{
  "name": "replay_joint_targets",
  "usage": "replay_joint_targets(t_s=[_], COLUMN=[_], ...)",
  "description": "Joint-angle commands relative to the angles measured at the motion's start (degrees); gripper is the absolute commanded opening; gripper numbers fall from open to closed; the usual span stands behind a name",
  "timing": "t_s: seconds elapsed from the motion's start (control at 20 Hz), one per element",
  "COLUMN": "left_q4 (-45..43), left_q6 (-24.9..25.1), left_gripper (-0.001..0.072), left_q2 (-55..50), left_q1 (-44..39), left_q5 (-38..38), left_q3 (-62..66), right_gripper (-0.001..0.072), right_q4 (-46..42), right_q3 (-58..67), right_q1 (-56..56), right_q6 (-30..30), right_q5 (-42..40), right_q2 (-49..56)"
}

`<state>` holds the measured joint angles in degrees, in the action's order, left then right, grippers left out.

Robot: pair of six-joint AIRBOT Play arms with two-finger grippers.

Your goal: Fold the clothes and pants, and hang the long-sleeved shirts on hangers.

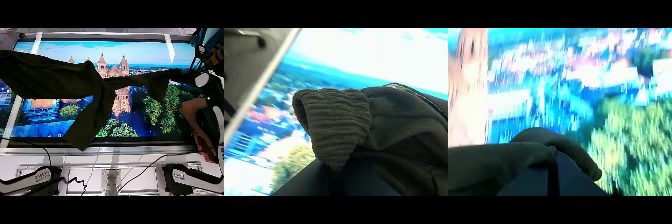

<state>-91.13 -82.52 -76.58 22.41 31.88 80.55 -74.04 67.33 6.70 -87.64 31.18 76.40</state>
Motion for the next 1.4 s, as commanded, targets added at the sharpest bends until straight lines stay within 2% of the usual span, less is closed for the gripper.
replay_joint_targets(t_s=[0.0,0.2,0.35,0.5,0.55,0.6,0.65,0.7,0.75,0.85,1.0,1.15,1.25,1.35], left_q4=[6.43,8.33,8.31,8.28,8.28,8.28,8.28,8.28,8.28,8.28,8.28,8.28,8.28,8.28], left_q6=[-0.02,-0.02,0.0,0.0,0.0,0.0,0.0,0.0,0.0,0.0,0.0,0.0,0.0,0.0], left_gripper=[0.0037,0.0037,0.0037,0.0038,0.0038,0.0037,0.0037,0.0038,0.0037,0.0038,0.0038,0.0038,0.0038,0.0038], left_q2=[-5.01,-9.05,-10.38,-11.98,-12.31,-12.44,-12.41,-12.35,-12.35,-12.35,-12.37,-12.37,-12.37,-12.37], left_q1=[-0.2,-1.9,-4.22,-6.67,-7.1,-7.45,-7.5,-7.48,-7.45,-7.43,-7.43,-7.43,-7.48,-7.48], left_q5=[-2.27,-7.52,-14.27,-17.81,-17.79,-17.75,-17.79,-17.77,-17.75,-17.75,-17.7,-17.29,-16.83,-16.61], left_q3=[0.0,0.0,0.0,0.0,0.0,0.0,0.0,0.0,0.0,0.0,0.0,0.0,0.0,0.0], right_gripper=[0.0014,0.0014,0.0015,0.0032,0.0213,0.0519,0.0651,0.0648,0.0616,0.0613,0.0613,0.0614,0.0614,0.0613], right_q4=[3.91,4.68,4.66,4.57,4.59,4.61,4.59,4.68,4.72,5.46,11.41,12.35,13.7,19.12], right_q3=[0.04,0.04,0.04,0.04,0.04,0.04,0.04,0.04,0.07,0.04,0.04,0.02,0.02,-0.02], right_q1=[0.02,0.04,0.04,0.04,0.04,0.02,-0.09,-0.17,-0.74,-3.76,-13.4,-26.49,-33.77,-39.1], right_q6=[-2.99,-2.97,-2.97,-2.73,-2.75,-2.75,-2.71,-1.99,0.66,6.6,11.06,11.45,7.28,7.13], right_q5=[-16.63,-23.87,-24.41,-24.0,-22.86,-20.81,-17.51,-12.87,-8.07,2.54,17.42,21.35,22.08,24.63], right_q2=[5.35,8.66,9.64,9.79,9.75,9.62,9.25,8.63,7.98,6.58,6.25,6.97,8.26,10.03])
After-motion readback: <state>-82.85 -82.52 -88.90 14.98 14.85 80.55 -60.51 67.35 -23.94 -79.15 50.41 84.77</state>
